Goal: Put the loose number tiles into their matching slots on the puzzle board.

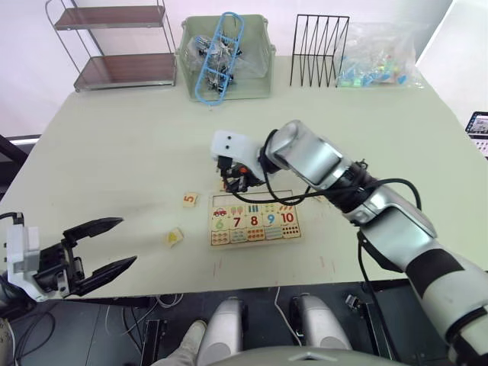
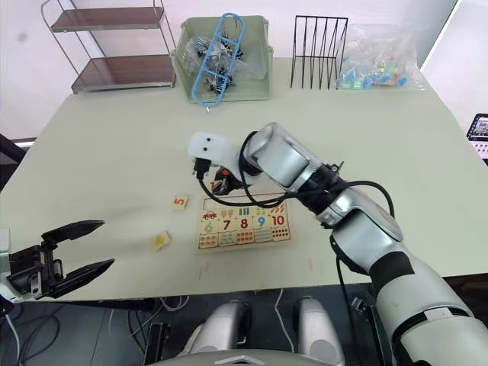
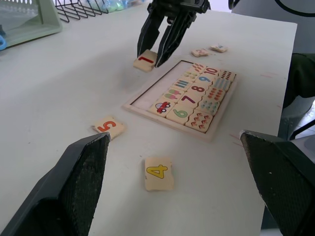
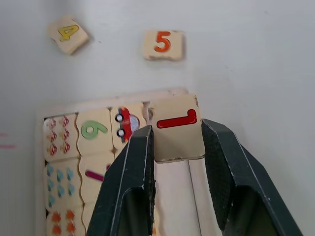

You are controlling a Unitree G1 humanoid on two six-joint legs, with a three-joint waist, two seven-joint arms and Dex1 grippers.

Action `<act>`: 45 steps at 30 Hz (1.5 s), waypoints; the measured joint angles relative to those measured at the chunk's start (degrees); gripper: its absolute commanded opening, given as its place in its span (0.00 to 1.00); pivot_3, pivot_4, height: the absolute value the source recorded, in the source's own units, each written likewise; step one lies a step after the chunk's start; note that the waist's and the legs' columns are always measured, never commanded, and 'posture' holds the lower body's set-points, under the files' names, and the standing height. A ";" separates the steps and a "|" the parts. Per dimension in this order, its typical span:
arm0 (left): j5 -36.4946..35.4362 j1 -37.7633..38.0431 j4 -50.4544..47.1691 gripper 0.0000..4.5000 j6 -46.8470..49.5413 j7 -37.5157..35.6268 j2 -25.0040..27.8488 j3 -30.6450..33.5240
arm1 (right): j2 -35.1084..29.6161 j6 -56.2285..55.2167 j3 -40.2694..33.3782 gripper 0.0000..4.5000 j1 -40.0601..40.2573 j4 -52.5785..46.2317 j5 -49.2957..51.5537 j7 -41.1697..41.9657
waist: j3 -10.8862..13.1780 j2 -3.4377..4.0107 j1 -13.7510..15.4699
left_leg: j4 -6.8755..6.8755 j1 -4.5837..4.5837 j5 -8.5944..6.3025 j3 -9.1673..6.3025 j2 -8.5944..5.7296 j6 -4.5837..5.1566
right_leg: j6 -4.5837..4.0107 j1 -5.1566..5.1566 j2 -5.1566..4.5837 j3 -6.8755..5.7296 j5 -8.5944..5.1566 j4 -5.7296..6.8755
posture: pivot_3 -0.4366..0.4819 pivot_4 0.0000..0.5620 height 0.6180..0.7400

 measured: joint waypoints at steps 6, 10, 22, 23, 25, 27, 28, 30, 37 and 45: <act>0.28 -0.30 -1.26 1.00 1.33 1.15 0.02 -0.01 | 4.60 -2.39 0.48 0.19 -0.34 6.54 -2.61 0.98 | 0.01 0.02 0.00 | -0.10 0.00 -0.06 -0.02 -0.03 -0.16 | -0.03 -0.03 -0.10 -0.12 -0.01 -0.03 | 0.48 0.27 1.00; 0.46 -0.36 -2.51 1.00 1.99 1.64 0.02 -0.01 | 7.05 -4.80 0.50 0.19 -0.60 10.88 -4.79 1.14 | 0.01 0.02 -0.03 | -0.36 0.02 -0.01 -0.06 -0.03 -0.26 | -0.11 -0.06 -0.11 -0.14 -0.06 -0.05 | 0.48 0.27 1.00; 0.74 -0.38 -3.50 1.00 3.00 2.81 0.02 -0.01 | 9.49 -8.97 0.43 0.19 -1.54 17.80 -9.62 3.39 | 0.01 0.01 -0.05 | -0.65 0.01 0.02 -0.19 -0.02 -0.44 | -0.35 -0.20 -0.11 -0.29 -0.19 -0.02 | 0.48 0.27 1.00; 0.74 -0.38 -3.50 1.00 3.01 2.82 0.01 -0.01 | 9.55 -9.30 0.43 0.19 -1.55 18.09 -9.84 3.62 | 0.01 0.02 -0.05 | -0.65 0.01 0.02 -0.19 -0.02 -0.44 | -0.35 -0.21 -0.11 -0.30 -0.19 -0.02 | 0.48 0.27 1.00; 0.74 -0.38 -3.51 1.00 3.02 2.83 0.01 -0.01 | 9.69 -9.52 0.42 0.19 -1.55 18.28 -10.12 4.07 | 0.01 0.02 -0.05 | -0.65 0.01 0.02 -0.19 -0.02 -0.45 | -0.35 -0.21 -0.11 -0.30 -0.19 -0.02 | 0.48 0.27 1.00; 0.75 -0.37 -3.51 1.00 3.02 2.82 0.01 -0.01 | 9.86 -9.51 0.41 0.19 -1.55 18.28 -10.44 4.64 | 0.02 0.02 -0.06 | -0.65 0.01 0.02 -0.20 -0.02 -0.45 | -0.35 -0.22 -0.11 -0.30 -0.19 -0.02 | 0.48 0.27 1.00; 0.75 -0.36 -3.51 1.00 3.02 2.81 0.01 -0.01 | 10.01 -9.51 0.38 0.19 -1.55 18.28 -10.68 4.80 | 0.02 0.02 -0.06 | -0.65 0.01 0.02 -0.20 -0.02 -0.46 | -0.35 -0.22 -0.11 -0.30 -0.19 -0.01 | 0.48 0.27 1.00; 0.75 -0.36 -3.51 1.00 3.02 2.80 0.02 -0.01 | 10.24 -9.51 0.31 0.19 -1.55 18.28 -11.03 4.93 | 0.02 0.03 -0.05 | -0.65 0.01 0.03 -0.21 -0.02 -0.46 | -0.35 -0.22 -0.10 -0.31 -0.19 -0.01 | 0.48 0.27 1.00; 0.75 -0.35 -3.51 1.00 3.02 2.75 0.02 -0.01 | 10.89 -9.64 -0.41 0.19 -1.55 18.84 -11.62 4.99 | 0.03 0.04 -0.05 | -0.65 0.01 0.04 -0.22 -0.02 -0.49 | -0.35 -0.27 -0.10 -0.31 -0.19 0.00 | 0.48 0.27 1.00; 0.75 -0.24 -3.51 1.00 3.03 2.66 0.03 0.00 | 11.14 -10.04 -1.46 0.19 -1.56 20.03 -12.19 5.09 | 0.03 0.04 -0.05 | -0.66 0.00 0.05 -0.23 -0.02 -0.51 | -0.35 -0.29 -0.09 -0.31 -0.19 0.01 | 0.48 0.27 1.00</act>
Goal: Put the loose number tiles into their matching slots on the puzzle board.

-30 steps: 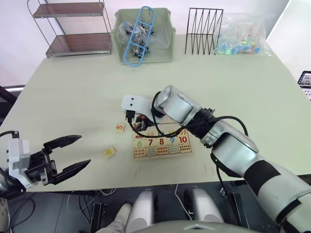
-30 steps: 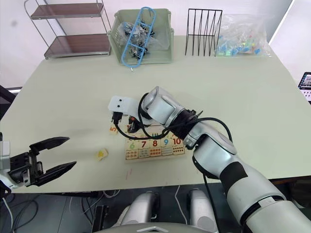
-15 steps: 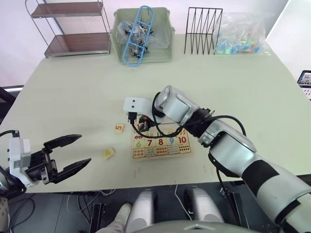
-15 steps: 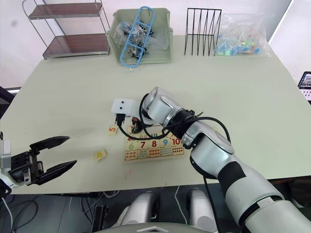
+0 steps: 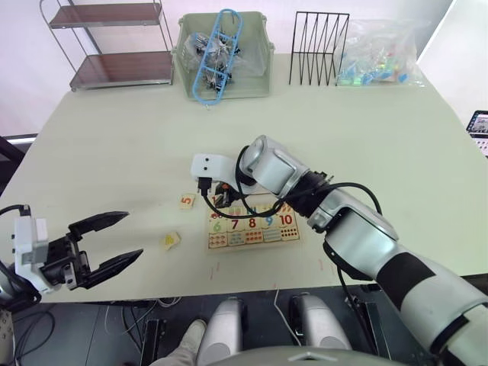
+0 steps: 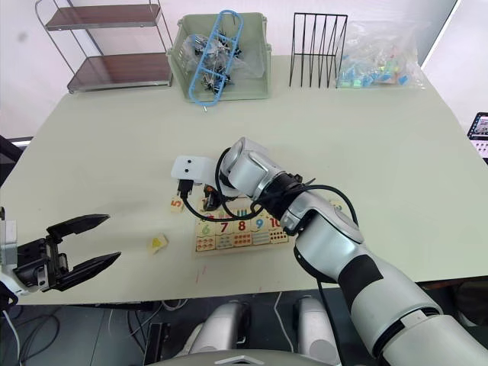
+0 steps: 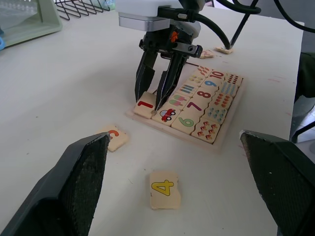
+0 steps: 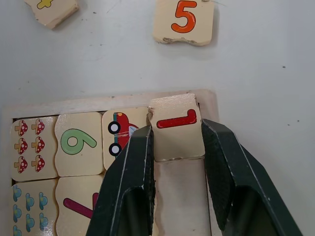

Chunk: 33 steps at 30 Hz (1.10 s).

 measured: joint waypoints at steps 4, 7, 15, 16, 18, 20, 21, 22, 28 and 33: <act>0.01 0.00 0.00 1.00 0.00 0.00 0.00 0.00 | -0.03 -0.04 -0.10 0.19 -0.10 0.15 -0.33 0.26 | 0.00 0.00 0.00 | 0.00 0.00 0.00 0.00 0.00 0.00 | 0.00 0.00 0.00 0.00 0.00 0.00 | 0.48 0.27 1.00; 0.03 -0.12 0.00 1.00 0.00 0.00 0.00 0.00 | -0.06 -0.04 -0.32 0.19 -0.10 0.28 -0.67 0.62 | 0.00 -0.01 0.00 | 0.00 0.00 0.00 0.00 0.00 0.00 | 0.00 0.00 0.01 0.00 0.00 0.00 | 0.48 0.27 1.00; 0.04 -0.15 0.00 1.00 0.00 0.00 0.00 0.00 | -0.13 0.03 -0.49 0.19 -0.10 0.55 -1.61 1.19 | 0.00 0.00 0.00 | 0.00 0.00 0.01 0.00 0.00 -0.01 | 0.00 -0.01 0.02 -0.01 0.00 0.00 | 0.48 0.27 1.00; 0.05 -0.15 0.00 1.00 0.00 0.00 0.00 0.00 | -0.12 0.04 -0.50 0.19 -0.10 0.55 -1.63 1.19 | 0.00 0.00 0.00 | 0.00 0.00 0.01 0.00 0.00 -0.01 | 0.00 -0.01 0.02 0.00 0.00 0.00 | 0.48 0.27 1.00; 0.05 -0.15 0.00 1.00 0.00 -0.01 0.00 0.00 | -0.02 0.08 -0.61 0.19 -0.10 0.55 -1.67 1.18 | 0.00 0.00 0.00 | 0.00 0.00 0.01 0.00 0.00 -0.01 | 0.00 -0.01 0.02 -0.01 0.00 0.01 | 0.48 0.27 1.00; 0.05 -0.15 0.00 1.00 0.00 -0.05 0.00 0.00 | 0.03 0.08 -0.68 0.19 -0.10 0.55 -1.71 1.17 | 0.00 0.00 0.00 | 0.00 0.00 0.01 0.00 0.00 -0.01 | 0.00 -0.01 0.03 -0.01 0.00 0.01 | 0.48 0.27 1.00; 0.05 -0.15 0.00 1.00 0.00 -0.05 0.00 0.00 | 0.03 0.08 -0.70 0.19 -0.10 0.55 -1.71 1.16 | 0.00 0.00 0.00 | 0.00 0.00 0.01 0.00 0.00 -0.01 | 0.00 -0.01 0.03 -0.01 0.00 0.01 | 0.48 0.27 1.00; 0.05 -0.15 0.00 1.00 0.00 -0.08 0.01 0.00 | 0.04 0.09 -0.81 0.19 -0.10 0.55 -1.74 1.16 | 0.00 0.00 0.00 | 0.00 0.00 0.01 0.00 0.00 -0.01 | 0.00 -0.01 0.03 -0.01 0.00 0.01 | 0.48 0.27 1.00; 0.11 -0.44 0.06 1.00 0.00 -0.17 0.02 0.00 | 0.06 -0.50 -1.10 0.51 -0.10 0.62 -1.81 1.16 | 0.00 0.00 0.00 | 0.00 0.00 0.02 0.00 0.00 -0.02 | 0.00 -0.01 0.04 -0.01 0.00 0.02 | 0.48 0.27 1.00; 0.18 -0.87 0.13 1.00 -0.01 -0.20 0.03 0.00 | -0.04 -0.56 -1.20 0.73 -0.10 0.60 -1.73 2.35 | 0.00 -0.01 0.00 | 0.00 0.00 0.02 0.00 0.00 -0.04 | 0.00 -0.01 0.06 -0.01 0.00 0.02 | 0.48 0.27 1.00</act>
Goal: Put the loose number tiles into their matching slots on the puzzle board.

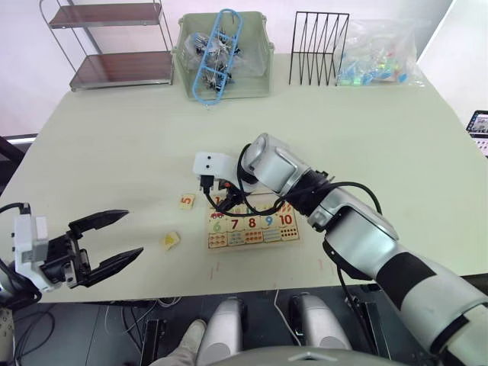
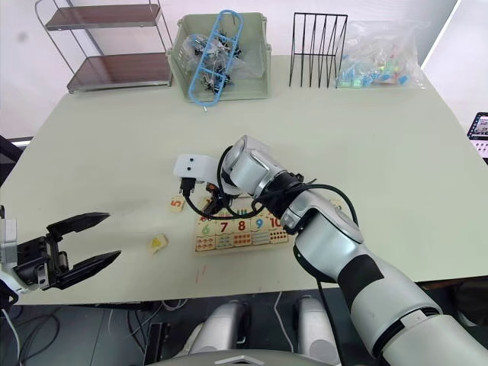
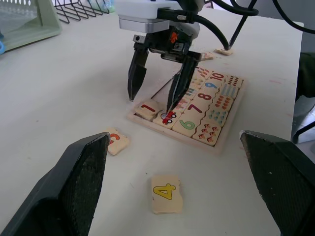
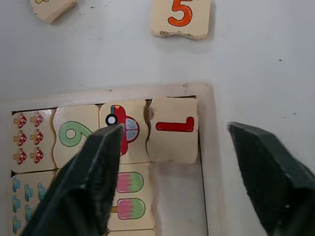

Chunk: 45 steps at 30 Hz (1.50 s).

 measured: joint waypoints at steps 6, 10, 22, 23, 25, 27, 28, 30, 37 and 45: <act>0.49 -0.20 0.11 1.00 0.00 -0.02 0.00 0.00 | -0.42 0.02 -0.05 0.73 0.00 -0.14 0.03 1.14 | 0.00 0.00 0.01 | 0.00 0.00 0.00 0.00 0.00 0.00 | 0.00 0.00 0.02 0.00 0.00 0.01 | 0.48 0.27 1.00; 0.53 -0.26 0.14 1.00 -0.01 -0.11 0.00 0.00 | -1.24 -0.22 -2.17 0.73 -0.02 -0.78 0.65 1.26 | 0.00 -0.01 0.03 | 0.00 0.00 0.01 0.00 0.00 -0.01 | 0.00 0.00 0.03 0.00 0.00 0.01 | 0.48 0.27 1.00; 0.93 -0.39 0.24 1.00 -0.07 -0.17 0.00 0.00 | -1.71 -11.80 -6.95 0.06 1.98 -1.14 2.10 -3.89 | -0.02 -0.06 0.01 | 0.00 0.00 0.02 0.01 0.00 -0.02 | 0.00 0.01 0.06 0.01 0.00 0.03 | 0.48 0.27 1.00; 0.94 -0.41 0.24 1.00 -0.07 -0.16 0.00 0.00 | -1.66 -12.88 -6.99 0.01 2.46 -0.75 2.08 -4.29 | -0.03 -0.07 0.01 | 0.00 0.00 0.02 0.02 0.00 -0.02 | 0.00 0.01 0.06 0.01 0.00 0.03 | 0.48 0.27 1.00; 0.95 -0.52 0.24 1.00 -0.07 -0.16 0.00 0.00 | -1.62 -15.97 -7.21 0.01 3.29 0.40 2.03 -5.28 | -0.03 -0.07 0.01 | 0.00 0.00 0.02 0.02 0.00 -0.03 | 0.00 0.01 0.07 0.01 0.00 0.04 | 0.48 0.27 1.00; 0.97 -0.57 0.25 1.00 -0.08 -0.15 -0.01 0.00 | -1.66 -18.87 -7.58 0.01 4.05 1.50 1.89 -5.87 | -0.03 -0.07 0.01 | 0.00 0.00 0.02 0.02 0.00 -0.03 | 0.00 0.02 0.09 0.02 0.00 0.04 | 0.48 0.27 1.00; 0.97 -0.58 0.25 1.00 -0.08 -0.15 -0.01 0.00 | -1.66 -20.12 -7.61 0.01 4.17 2.24 1.79 -6.16 | -0.03 -0.08 0.00 | 0.00 0.00 0.02 0.03 0.00 -0.03 | 0.00 0.02 0.10 0.02 0.00 0.05 | 0.48 0.27 1.00; 0.98 -0.65 0.25 1.00 -0.09 -0.14 -0.01 0.00 | -1.65 -22.47 -7.62 0.01 4.21 3.58 1.40 -6.79 | -0.03 -0.08 -0.01 | 0.00 0.00 0.03 0.03 0.01 -0.03 | 0.00 0.02 0.16 0.03 0.00 0.06 | 0.48 0.27 1.00; 0.99 -0.75 0.27 1.00 -0.17 -0.15 -0.02 -0.01 | -0.93 -27.96 -7.62 0.01 4.52 7.89 -0.31 -7.89 | -0.03 -0.08 0.00 | 0.00 0.00 0.03 0.04 0.01 -0.05 | 0.00 0.02 0.29 0.04 0.00 0.06 | 0.48 0.27 1.00; 0.99 -0.67 0.27 1.00 -0.23 -0.16 -0.07 -0.01 | -0.01 -30.28 -7.79 0.01 4.59 10.32 -1.18 -7.85 | -0.03 -0.08 0.00 | 0.00 0.00 0.04 0.03 0.01 -0.05 | 0.00 0.02 0.29 0.05 0.00 0.07 | 0.48 0.27 1.00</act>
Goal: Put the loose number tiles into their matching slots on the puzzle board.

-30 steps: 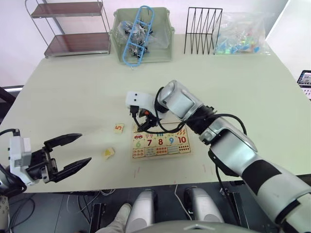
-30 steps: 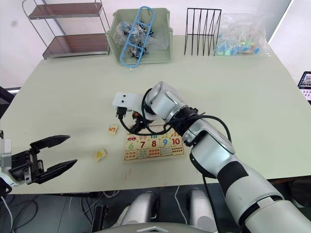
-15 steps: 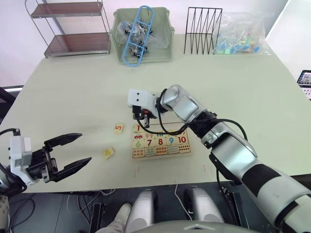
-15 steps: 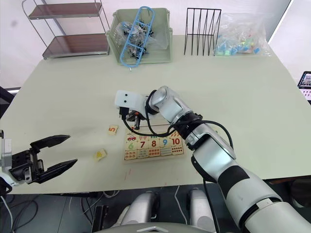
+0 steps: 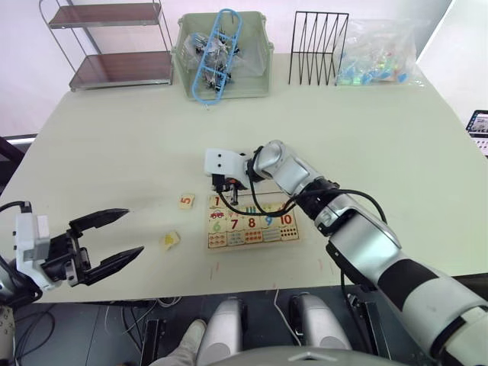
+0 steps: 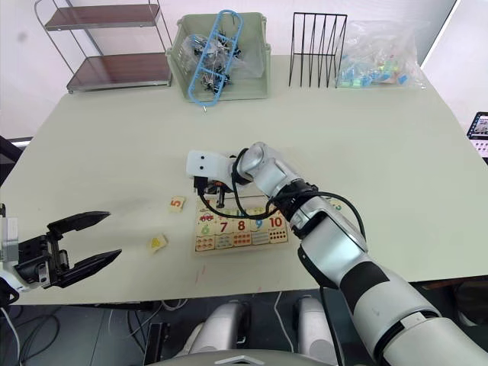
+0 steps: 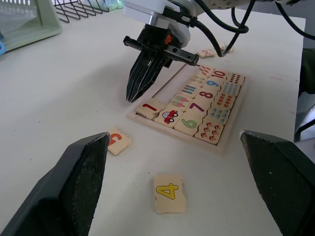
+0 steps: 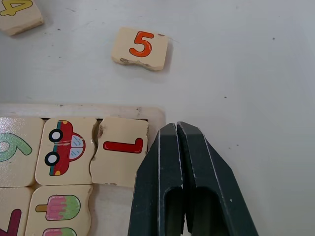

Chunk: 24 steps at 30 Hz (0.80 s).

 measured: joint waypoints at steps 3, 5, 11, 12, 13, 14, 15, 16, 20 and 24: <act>0.00 0.09 0.00 1.00 0.00 -0.01 0.00 0.00 | 0.13 -0.31 -0.05 0.01 0.00 0.44 -0.27 -0.01 | 0.00 0.00 0.01 | 0.00 0.00 0.00 0.00 0.00 0.00 | 0.00 0.00 -0.01 0.00 0.00 0.00 | 0.48 0.27 1.00; 0.00 0.11 0.00 1.00 0.00 -0.01 0.00 0.00 | 0.20 -0.75 -0.07 0.01 0.00 1.23 -0.58 -0.01 | 0.00 0.00 0.00 | 0.00 0.00 0.00 0.00 0.00 0.00 | 0.00 0.00 0.00 0.00 0.00 0.00 | 0.48 0.27 1.00; 0.00 0.14 0.21 1.00 -0.02 -0.11 0.00 0.00 | 0.38 -1.18 -0.12 0.01 0.00 1.82 -1.02 0.04 | 0.00 0.00 0.00 | 0.00 0.00 0.00 0.00 0.00 -0.01 | 0.00 0.00 0.02 0.00 0.00 0.00 | 0.48 0.27 1.00; 0.00 0.14 0.38 1.00 -0.04 -0.14 0.00 0.00 | 0.42 -1.18 -0.12 0.01 0.00 1.88 -1.06 0.07 | 0.00 0.01 0.00 | 0.00 0.00 0.01 0.00 0.00 -0.01 | 0.00 0.00 0.02 0.00 0.00 0.00 | 0.48 0.27 1.00; 0.00 0.14 0.56 1.00 -0.06 -0.19 0.00 0.00 | 0.45 -1.18 -0.12 0.01 0.00 1.91 -1.08 0.10 | 0.01 0.01 0.00 | 0.00 0.00 0.01 0.00 0.00 -0.01 | 0.00 0.00 0.02 0.00 0.00 0.01 | 0.48 0.27 1.00; 0.00 0.14 0.61 1.00 -0.07 -0.21 0.00 0.00 | 0.45 -1.18 -0.12 0.01 0.00 1.91 -1.09 0.12 | 0.01 0.01 0.00 | 0.00 0.00 0.01 0.00 0.00 -0.01 | 0.00 0.00 0.02 0.00 0.00 0.01 | 0.48 0.27 1.00; 0.00 0.13 0.98 1.00 -0.17 -0.50 0.00 0.00 | 0.58 -1.18 -0.13 0.01 0.00 1.91 -1.09 0.25 | 0.00 0.01 0.00 | 0.00 0.00 0.01 0.00 0.00 -0.01 | 0.00 0.00 0.02 0.00 0.00 0.01 | 0.48 0.27 1.00; 0.00 0.14 1.06 1.00 -0.21 -0.64 0.00 0.00 | 0.67 -1.18 -0.13 0.01 0.00 1.91 -1.10 0.32 | 0.00 0.00 0.00 | 0.00 0.00 0.01 0.00 0.00 -0.01 | 0.00 0.00 0.02 0.00 0.00 0.01 | 0.48 0.27 1.00; 0.01 0.03 1.69 1.00 -0.45 -0.95 0.00 0.00 | 0.82 -1.18 -0.13 0.01 0.04 1.90 -1.10 0.61 | 0.01 0.01 0.00 | 0.00 0.00 0.01 0.00 0.00 -0.01 | 0.00 0.00 0.03 0.00 0.00 0.01 | 0.48 0.27 1.00; 0.04 -0.11 2.64 1.00 -1.01 -1.31 0.00 0.00 | 0.83 -1.17 -0.46 0.01 0.49 1.75 -1.09 1.17 | 0.01 0.01 0.01 | 0.00 0.00 0.01 0.00 0.00 -0.01 | 0.00 0.00 0.03 0.00 0.00 0.01 | 0.48 0.27 1.00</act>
